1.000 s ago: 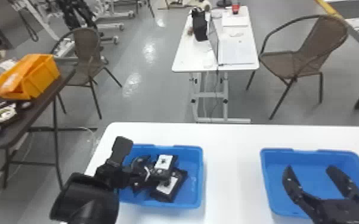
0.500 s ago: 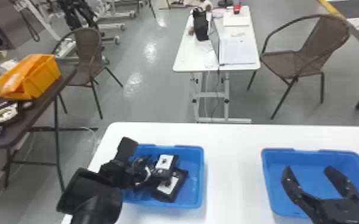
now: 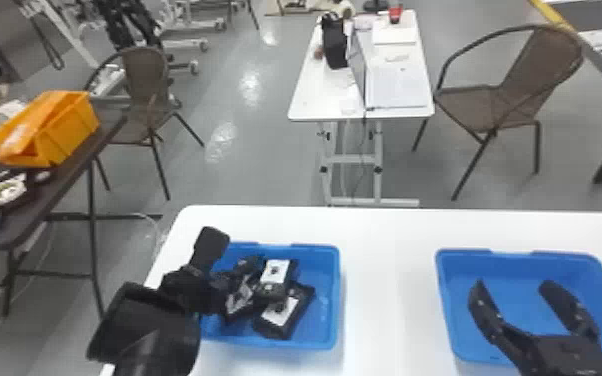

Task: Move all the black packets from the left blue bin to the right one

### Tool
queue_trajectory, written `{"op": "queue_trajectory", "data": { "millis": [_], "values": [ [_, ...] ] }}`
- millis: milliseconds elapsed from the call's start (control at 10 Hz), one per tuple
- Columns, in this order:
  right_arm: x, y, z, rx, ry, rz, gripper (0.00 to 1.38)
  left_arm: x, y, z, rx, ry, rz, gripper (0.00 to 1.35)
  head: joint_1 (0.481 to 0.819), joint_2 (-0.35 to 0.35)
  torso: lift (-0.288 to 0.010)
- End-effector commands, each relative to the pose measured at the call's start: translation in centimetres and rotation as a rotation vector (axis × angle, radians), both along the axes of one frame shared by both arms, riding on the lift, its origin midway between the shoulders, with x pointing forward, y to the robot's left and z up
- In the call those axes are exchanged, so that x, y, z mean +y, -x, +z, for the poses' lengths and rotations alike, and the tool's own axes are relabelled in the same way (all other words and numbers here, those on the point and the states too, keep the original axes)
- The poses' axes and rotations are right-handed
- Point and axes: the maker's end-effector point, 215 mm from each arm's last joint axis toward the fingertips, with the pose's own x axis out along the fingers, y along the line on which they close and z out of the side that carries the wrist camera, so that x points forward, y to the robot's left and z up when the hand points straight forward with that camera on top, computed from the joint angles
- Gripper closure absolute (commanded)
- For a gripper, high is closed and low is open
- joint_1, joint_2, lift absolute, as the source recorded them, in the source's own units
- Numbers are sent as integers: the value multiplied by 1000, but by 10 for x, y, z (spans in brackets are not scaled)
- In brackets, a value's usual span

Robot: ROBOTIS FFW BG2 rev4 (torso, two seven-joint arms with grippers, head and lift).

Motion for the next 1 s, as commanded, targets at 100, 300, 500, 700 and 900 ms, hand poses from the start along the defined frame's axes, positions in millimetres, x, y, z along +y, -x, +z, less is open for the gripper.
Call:
{"op": "queue_trajectory", "data": {
  "millis": [100,300,500,700,900],
  "values": [
    [0,0,1,-1,-3,1,104,-22,16,45,-55,246,14,1188,695,154,0],
    [3,-3,5,-11,-10,12,104,-90,17,104,-146,518,-98,1188,695,118,0],
    [13,-12,11,-28,-27,47,104,-158,17,152,-235,834,-203,1187,695,64,0],
    [21,-21,23,-54,-59,69,102,-208,14,194,-329,1188,-272,1187,695,-11,0],
    [35,-36,41,-96,-107,131,104,-228,16,209,-322,1352,-281,1187,695,-57,0]
  ]
}}
